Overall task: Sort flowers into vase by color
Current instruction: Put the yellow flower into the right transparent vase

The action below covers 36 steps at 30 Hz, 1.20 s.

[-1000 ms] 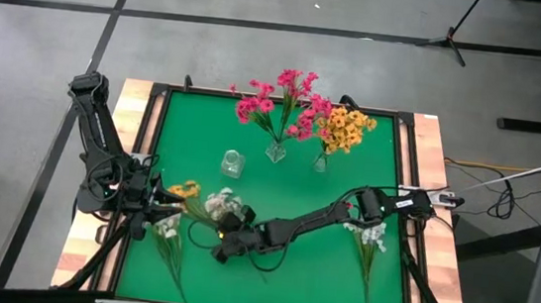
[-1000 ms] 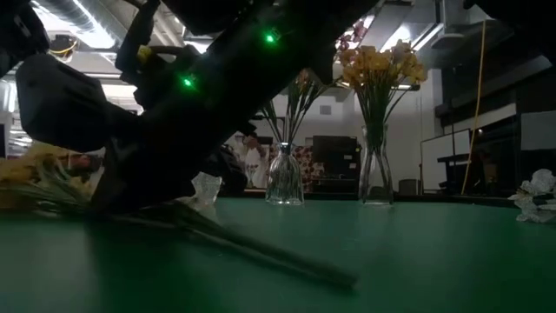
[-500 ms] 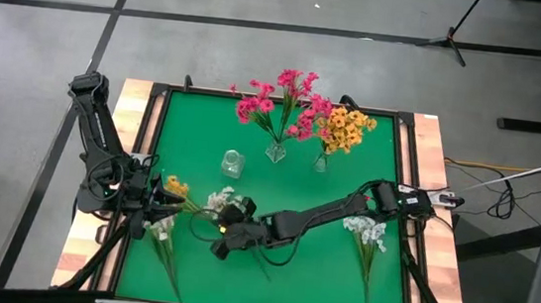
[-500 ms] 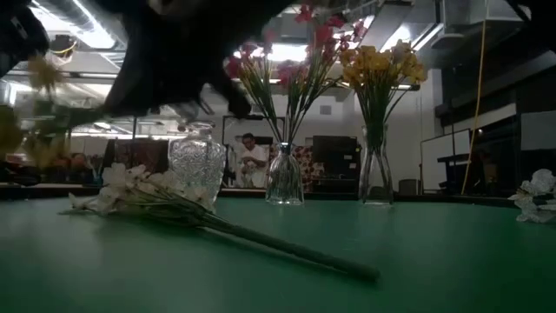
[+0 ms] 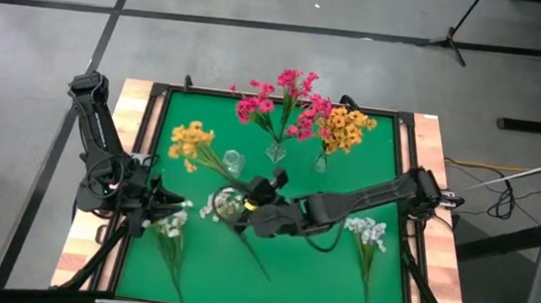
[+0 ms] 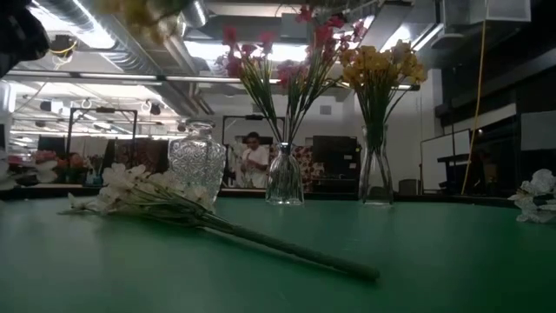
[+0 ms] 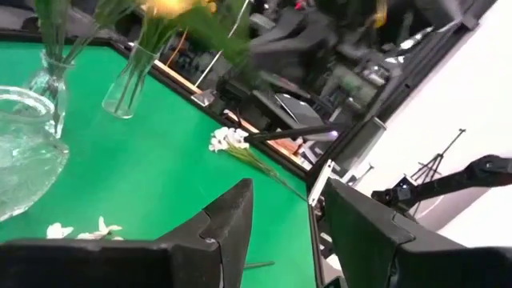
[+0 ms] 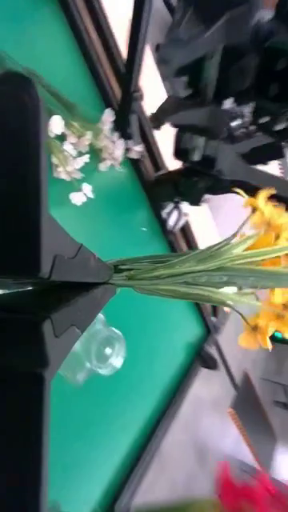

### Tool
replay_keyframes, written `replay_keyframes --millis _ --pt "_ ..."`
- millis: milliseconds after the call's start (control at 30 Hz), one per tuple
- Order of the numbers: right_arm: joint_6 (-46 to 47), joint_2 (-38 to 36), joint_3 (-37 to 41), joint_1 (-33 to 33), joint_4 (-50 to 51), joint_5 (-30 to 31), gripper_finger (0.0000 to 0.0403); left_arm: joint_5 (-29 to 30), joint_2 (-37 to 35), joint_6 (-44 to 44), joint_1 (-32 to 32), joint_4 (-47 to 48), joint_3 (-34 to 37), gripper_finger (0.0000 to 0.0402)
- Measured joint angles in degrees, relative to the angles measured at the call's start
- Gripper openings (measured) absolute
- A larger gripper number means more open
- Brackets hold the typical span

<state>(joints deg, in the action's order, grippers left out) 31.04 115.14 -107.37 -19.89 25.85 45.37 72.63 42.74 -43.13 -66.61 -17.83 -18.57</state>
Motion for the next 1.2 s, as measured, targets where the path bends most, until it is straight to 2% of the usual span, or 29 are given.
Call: replay_keyframes --millis 200,300,367,533,633,733,867,1033,1200 --pt "-6.0 -2.2 0.0 -1.8 -5.3 5.4 0.0001 0.0 2.1 -0.4 3.2 -4.9 0.0 0.0153" --pt "-11.3 -2.2 0.0 -2.1 -11.7 5.4 0.0001 -3.4 5.2 -0.2 6.5 -9.2 0.0 0.0153" --pt "-14.9 -2.2 0.0 -2.6 -16.3 3.9 0.0001 -9.1 7.6 0.9 9.7 -12.8 0.0 0.0153" --pt "-22.0 -2.4 0.0 -3.7 -24.0 1.6 0.0002 -32.4 12.0 4.8 19.9 -21.8 0.0 0.0153" --pt "-26.6 -4.0 0.1 -5.0 -25.7 1.6 0.0002 -41.2 13.4 10.1 25.4 -26.6 -2.0 0.0153" --pt "-31.8 -7.4 0.1 -6.8 -25.6 2.9 0.0002 -46.7 13.6 14.4 29.6 -26.8 -5.5 0.0153" --pt "-37.0 -13.6 0.1 -9.6 -22.2 6.6 0.0002 -49.2 13.6 18.1 33.2 -26.5 -8.5 0.0153" --pt "-35.6 -21.9 1.5 -14.3 -12.3 10.3 0.0002 -50.3 13.6 20.2 35.8 -26.5 -9.7 0.0153" --pt "-32.4 -31.3 14.2 -20.7 -12.3 23.0 0.0002 -49.9 14.0 20.8 38.2 -26.9 -9.7 0.0153"
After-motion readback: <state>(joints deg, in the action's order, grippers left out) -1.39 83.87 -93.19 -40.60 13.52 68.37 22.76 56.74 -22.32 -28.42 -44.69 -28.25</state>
